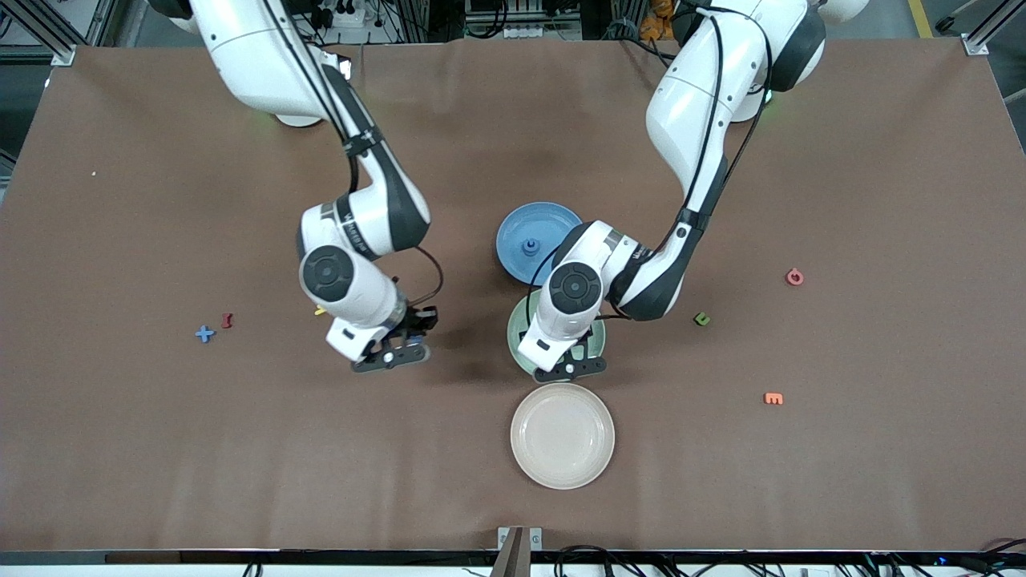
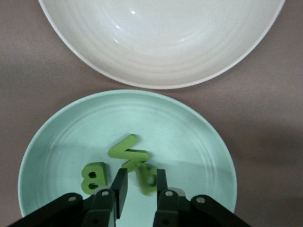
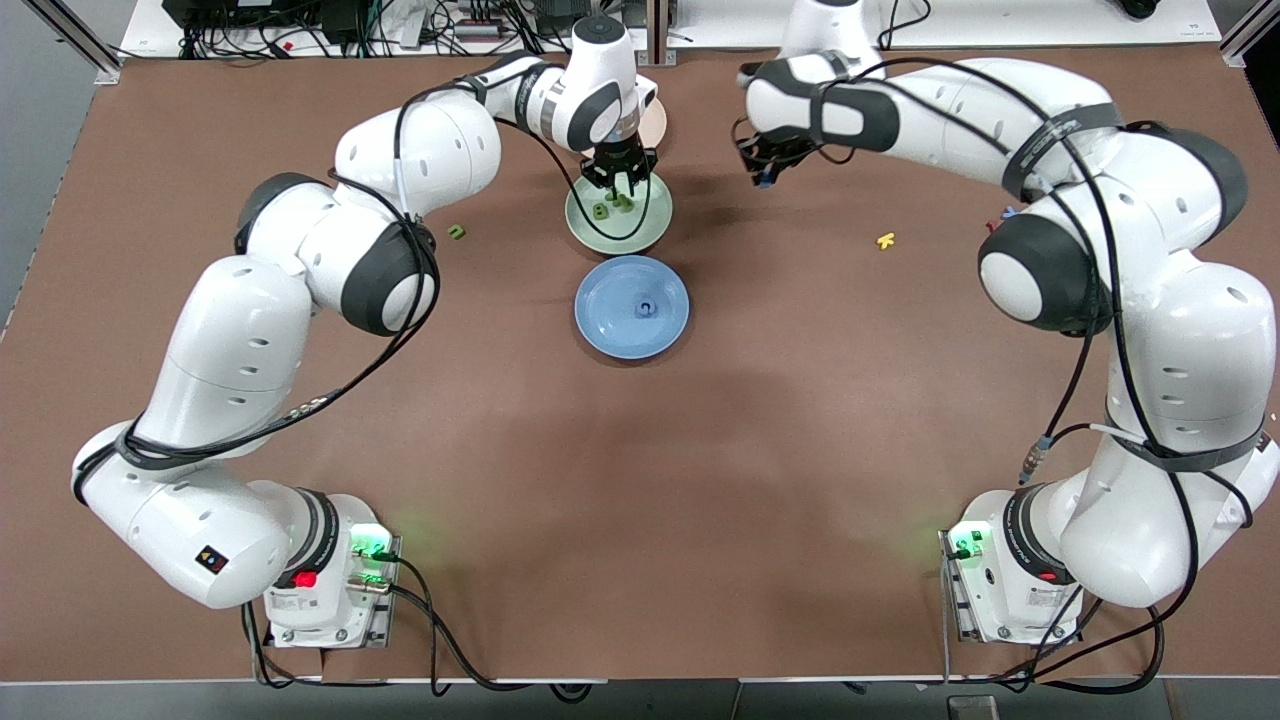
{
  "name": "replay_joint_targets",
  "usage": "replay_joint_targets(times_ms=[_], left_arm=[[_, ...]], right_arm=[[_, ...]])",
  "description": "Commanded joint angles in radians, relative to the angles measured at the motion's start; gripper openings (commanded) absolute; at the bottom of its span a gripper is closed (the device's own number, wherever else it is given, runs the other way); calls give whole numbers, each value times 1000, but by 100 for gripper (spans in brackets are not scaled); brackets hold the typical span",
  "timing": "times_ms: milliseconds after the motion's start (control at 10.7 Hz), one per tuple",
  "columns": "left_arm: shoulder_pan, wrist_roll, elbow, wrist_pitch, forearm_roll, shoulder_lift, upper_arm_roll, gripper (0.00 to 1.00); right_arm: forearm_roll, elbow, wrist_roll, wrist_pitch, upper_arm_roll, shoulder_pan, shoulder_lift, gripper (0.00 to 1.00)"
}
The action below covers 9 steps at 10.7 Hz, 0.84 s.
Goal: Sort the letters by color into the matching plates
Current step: 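Release the green b on the green plate while the right gripper carries the 3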
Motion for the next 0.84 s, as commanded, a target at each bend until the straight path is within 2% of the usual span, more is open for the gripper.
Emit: replay_joint_targets(times_ms=[0,187,280,560,746], left_arm=[[-11,-88,-72,1,6,-59,20,100],[8,-83,-188,-3,115,-163,19,100],[30,-72,-239,-3,120,-224,19,100],[148,185,-419,-8,120,-404,14,100],[189,308,-502,-5,120,-461,14,100]], right_arm=[[-21,2,59,-13,20,85,4,29],[-23,-8,84,-15,28,143,4,29],[-23,-9,108,-15,28,177,8,29],[-23,-9,147,-12,57,232,29,29],[-23,-8,156,-9,66,260,40,29]])
